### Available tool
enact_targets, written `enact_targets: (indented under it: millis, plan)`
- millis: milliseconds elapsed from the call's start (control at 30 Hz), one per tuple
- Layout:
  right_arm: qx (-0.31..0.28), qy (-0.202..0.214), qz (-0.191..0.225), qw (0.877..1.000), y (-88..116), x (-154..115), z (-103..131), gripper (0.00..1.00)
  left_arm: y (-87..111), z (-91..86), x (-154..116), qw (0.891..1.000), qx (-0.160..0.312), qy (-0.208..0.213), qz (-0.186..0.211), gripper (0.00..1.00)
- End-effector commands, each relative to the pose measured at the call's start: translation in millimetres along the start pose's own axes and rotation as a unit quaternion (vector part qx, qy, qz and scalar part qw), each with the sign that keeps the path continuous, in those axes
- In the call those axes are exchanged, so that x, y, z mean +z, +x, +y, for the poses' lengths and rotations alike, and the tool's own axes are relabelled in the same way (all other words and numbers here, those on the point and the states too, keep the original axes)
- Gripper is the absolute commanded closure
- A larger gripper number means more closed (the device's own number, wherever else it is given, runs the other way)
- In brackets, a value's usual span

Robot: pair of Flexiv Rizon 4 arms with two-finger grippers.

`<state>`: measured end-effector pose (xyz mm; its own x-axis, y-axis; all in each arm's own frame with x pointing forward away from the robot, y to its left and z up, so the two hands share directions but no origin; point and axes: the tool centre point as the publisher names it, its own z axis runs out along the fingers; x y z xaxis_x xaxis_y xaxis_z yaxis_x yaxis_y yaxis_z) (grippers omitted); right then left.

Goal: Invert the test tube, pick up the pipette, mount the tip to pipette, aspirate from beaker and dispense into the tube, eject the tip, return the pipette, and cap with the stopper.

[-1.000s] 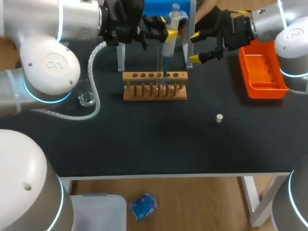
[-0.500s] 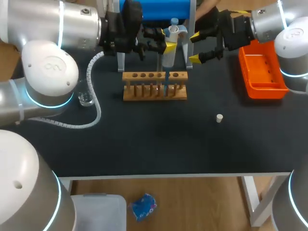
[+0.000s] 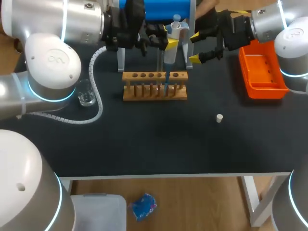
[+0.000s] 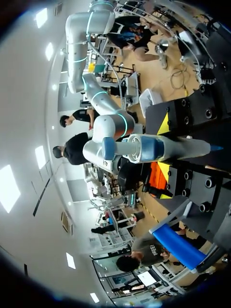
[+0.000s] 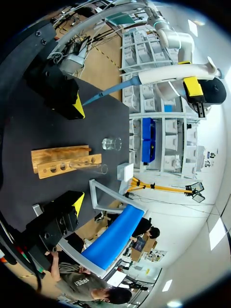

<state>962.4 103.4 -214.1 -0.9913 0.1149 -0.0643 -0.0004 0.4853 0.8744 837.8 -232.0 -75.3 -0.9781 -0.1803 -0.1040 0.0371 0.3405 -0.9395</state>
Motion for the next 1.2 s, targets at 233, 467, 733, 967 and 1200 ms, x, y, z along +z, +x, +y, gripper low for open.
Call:
enact_targets:
  millis: [233,467,733,967,1200]
  plan:
    - [-0.005,-0.041,0.027,0.999,25.8,-34.7,4.3,0.0,-1.0,-0.6,0.3,1.0,0.0,0.0,0.001,1.0]
    - [-0.026,-0.083,0.053,0.995,63.7,-51.7,9.4,0.0,-1.0,-0.6,0.3,1.0,0.0,0.0,0.001,1.0]
    - [-0.039,-0.119,0.071,0.99,100.9,-41.5,19.8,0.0,-1.0,-0.6,0.3,1.0,0.0,0.0,0.001,1.0]
    - [-0.048,-0.167,0.094,0.98,119.6,-24.9,42.2,0.0,-1.0,-0.6,0.3,1.0,0.0,0.0,0.001,1.0]
    - [-0.021,-0.203,0.123,0.971,118.2,-4.9,62.0,0.0,-1.0,-0.6,0.3,1.0,0.0,0.0,0.001,1.0]
